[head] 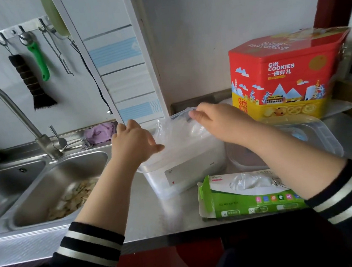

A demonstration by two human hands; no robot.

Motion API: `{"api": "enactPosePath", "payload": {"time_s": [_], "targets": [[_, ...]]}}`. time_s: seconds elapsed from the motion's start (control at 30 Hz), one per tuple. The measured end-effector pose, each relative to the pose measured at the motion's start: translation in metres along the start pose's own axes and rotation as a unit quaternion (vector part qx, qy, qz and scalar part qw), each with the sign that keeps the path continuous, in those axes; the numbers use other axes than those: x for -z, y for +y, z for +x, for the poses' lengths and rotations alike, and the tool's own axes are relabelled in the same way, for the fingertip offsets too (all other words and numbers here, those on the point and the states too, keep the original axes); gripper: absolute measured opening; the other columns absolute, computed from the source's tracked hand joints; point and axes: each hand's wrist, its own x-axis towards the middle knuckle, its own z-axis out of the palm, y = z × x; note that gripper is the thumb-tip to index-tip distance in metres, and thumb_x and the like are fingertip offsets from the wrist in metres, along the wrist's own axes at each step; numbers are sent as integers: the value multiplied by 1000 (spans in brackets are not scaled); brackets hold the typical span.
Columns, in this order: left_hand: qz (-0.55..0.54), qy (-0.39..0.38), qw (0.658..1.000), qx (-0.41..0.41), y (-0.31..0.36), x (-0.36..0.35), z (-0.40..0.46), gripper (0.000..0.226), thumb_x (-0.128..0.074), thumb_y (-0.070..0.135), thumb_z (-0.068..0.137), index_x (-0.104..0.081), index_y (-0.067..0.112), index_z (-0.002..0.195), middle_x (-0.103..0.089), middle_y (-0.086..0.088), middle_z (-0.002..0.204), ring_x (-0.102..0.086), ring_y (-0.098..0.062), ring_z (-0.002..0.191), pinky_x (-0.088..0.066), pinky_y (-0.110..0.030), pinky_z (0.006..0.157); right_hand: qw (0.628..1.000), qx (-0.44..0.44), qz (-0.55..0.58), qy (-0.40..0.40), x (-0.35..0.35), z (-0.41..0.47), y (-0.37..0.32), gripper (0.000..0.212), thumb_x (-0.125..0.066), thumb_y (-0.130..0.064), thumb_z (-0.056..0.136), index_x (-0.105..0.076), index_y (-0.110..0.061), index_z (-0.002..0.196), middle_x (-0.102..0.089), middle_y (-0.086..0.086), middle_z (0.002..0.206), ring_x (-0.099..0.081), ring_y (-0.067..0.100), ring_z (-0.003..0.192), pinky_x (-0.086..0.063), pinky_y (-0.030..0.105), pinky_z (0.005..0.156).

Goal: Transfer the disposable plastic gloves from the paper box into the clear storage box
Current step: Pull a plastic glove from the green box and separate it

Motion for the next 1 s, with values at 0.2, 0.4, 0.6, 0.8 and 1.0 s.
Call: {"api": "enactPosePath", "payload": {"time_s": [0.2, 0.4, 0.6, 0.8, 1.0], "targets": [[-173, 359, 914, -78, 24, -1, -23, 13, -60, 17, 91, -71, 16, 99, -63, -6, 98, -55, -29, 90, -37, -35, 76, 973, 34, 193, 120, 8, -62, 18, 21, -58, -35, 93, -65, -18, 82, -66, -6, 69, -61, 9, 66, -51, 36, 69], [-325, 247, 881, -240, 97, -32, -77, 26, -66, 27, 88, -63, 18, 112, -61, 10, 88, -57, -10, 77, -45, -26, 67, 981, -77, 31, -176, -19, -105, 44, 22, -72, -55, 74, -60, -39, 83, -63, -16, 84, -60, 3, 76, -49, 29, 72], [-349, -104, 907, -214, 125, -90, -81, 87, -82, 48, 69, -38, 26, 141, -56, 8, 133, -50, -17, 124, -39, -41, 103, 996, -70, 46, -34, -38, -117, 55, 2, -69, -24, 85, -70, -24, 84, -59, -5, 88, -57, 17, 81, -48, 37, 77], [-298, -64, 928, -213, 129, -98, -86, 84, -80, 52, 69, -41, 24, 137, -57, 5, 128, -50, -19, 119, -37, -32, 99, 956, -106, 243, 123, -25, -117, 52, 18, -69, -19, 87, -65, -29, 73, -69, -8, 72, -62, 8, 70, -49, 28, 73], [-307, -70, 923, -221, 127, -99, -85, 88, -81, 50, 69, -36, 24, 141, -52, 12, 138, -46, -12, 127, -32, -30, 107, 828, -127, 458, 299, 13, -107, 48, 18, -65, -26, 91, -72, -28, 74, -70, -5, 76, -63, 19, 78, -51, 36, 75]]}}
